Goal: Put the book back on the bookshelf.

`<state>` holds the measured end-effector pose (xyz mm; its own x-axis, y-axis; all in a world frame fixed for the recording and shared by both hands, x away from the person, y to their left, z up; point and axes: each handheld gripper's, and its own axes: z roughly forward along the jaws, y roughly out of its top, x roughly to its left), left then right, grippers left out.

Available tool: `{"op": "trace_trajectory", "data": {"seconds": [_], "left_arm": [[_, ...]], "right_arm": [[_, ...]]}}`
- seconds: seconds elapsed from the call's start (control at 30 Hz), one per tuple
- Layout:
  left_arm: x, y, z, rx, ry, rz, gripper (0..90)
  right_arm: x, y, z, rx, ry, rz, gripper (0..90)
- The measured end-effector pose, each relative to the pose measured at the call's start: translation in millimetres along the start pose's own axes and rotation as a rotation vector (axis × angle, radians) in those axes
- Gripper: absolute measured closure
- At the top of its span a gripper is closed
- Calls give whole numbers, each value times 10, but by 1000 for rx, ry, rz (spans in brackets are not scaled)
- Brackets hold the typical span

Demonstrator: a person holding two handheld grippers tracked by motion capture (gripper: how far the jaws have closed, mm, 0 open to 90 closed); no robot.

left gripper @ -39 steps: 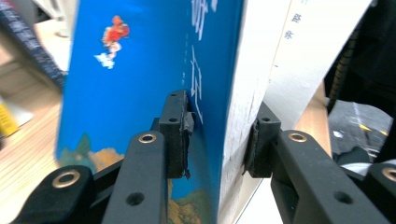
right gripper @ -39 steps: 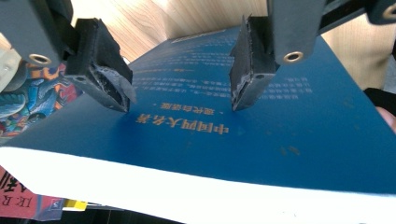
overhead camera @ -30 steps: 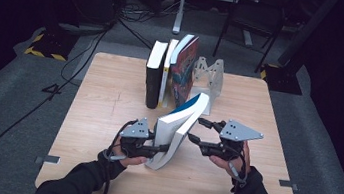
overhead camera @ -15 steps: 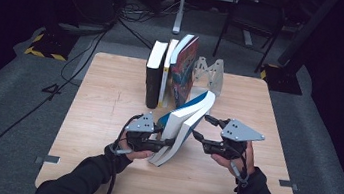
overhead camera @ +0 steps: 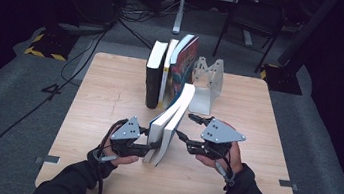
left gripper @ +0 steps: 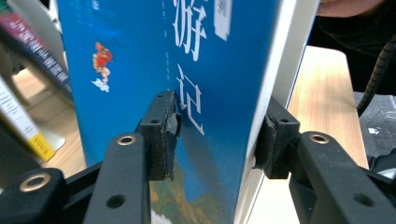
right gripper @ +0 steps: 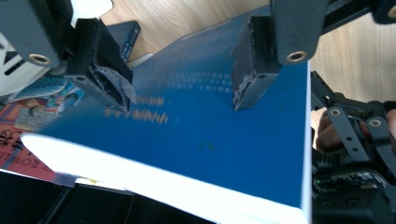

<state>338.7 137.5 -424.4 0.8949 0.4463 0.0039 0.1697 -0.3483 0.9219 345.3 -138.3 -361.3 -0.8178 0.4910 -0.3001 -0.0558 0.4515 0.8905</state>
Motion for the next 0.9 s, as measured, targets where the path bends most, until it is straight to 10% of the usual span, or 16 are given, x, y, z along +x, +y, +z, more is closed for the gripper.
{"op": "trace_trajectory", "data": {"seconds": [0.3,0.47,0.9], "left_arm": [[-167,-132,-247,93,16,65,424],[-361,-231,-94,163,29,65,250],[-411,-259,358,136,298,-64,205]], "right_arm": [[189,-37,232,48,49,-22,385],[248,-148,316,84,90,-34,386],[260,-334,421,63,110,3,335]]}}
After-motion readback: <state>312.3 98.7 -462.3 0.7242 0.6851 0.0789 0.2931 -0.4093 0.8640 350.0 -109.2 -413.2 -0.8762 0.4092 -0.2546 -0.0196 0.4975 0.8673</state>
